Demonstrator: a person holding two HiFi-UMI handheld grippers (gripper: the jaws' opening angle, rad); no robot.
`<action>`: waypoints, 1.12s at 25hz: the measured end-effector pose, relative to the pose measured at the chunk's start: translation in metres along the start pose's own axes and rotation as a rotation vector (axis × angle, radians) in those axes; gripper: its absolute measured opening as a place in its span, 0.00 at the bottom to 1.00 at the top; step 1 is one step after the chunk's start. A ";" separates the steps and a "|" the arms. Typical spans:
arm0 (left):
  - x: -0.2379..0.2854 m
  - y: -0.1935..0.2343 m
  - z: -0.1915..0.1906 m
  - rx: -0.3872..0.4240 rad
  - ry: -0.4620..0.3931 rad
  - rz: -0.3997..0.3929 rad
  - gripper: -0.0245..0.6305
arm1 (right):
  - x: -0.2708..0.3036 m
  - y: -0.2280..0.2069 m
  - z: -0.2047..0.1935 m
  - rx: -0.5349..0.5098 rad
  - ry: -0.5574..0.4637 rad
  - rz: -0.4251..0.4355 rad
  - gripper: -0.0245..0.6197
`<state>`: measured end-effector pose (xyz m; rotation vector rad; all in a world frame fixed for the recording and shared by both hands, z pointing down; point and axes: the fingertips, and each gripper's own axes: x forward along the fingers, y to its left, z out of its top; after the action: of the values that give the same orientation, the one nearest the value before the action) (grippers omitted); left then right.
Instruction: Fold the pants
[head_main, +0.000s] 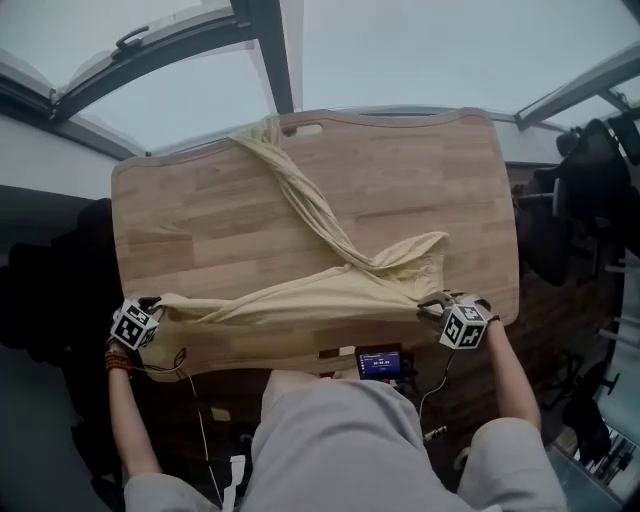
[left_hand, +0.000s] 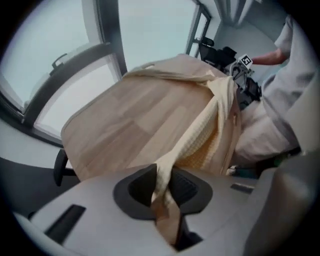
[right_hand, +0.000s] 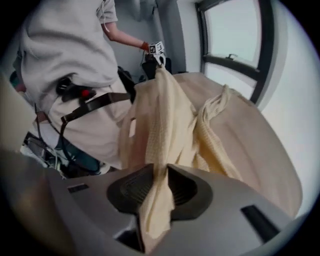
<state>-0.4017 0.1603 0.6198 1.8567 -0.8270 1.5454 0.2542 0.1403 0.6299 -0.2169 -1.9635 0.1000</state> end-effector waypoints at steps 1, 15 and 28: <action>0.007 -0.003 -0.019 0.010 0.041 -0.001 0.14 | 0.009 0.020 -0.002 -0.014 0.031 0.069 0.25; 0.100 -0.131 0.103 0.161 -0.158 0.130 0.41 | 0.085 -0.123 0.081 0.055 -0.099 -0.418 0.30; 0.151 -0.313 0.177 0.306 -0.195 -0.194 0.21 | 0.068 -0.046 -0.041 0.523 -0.133 -0.491 0.17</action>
<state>-0.0298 0.2107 0.7265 2.2628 -0.4929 1.4471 0.2613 0.1069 0.7151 0.6233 -1.9932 0.3047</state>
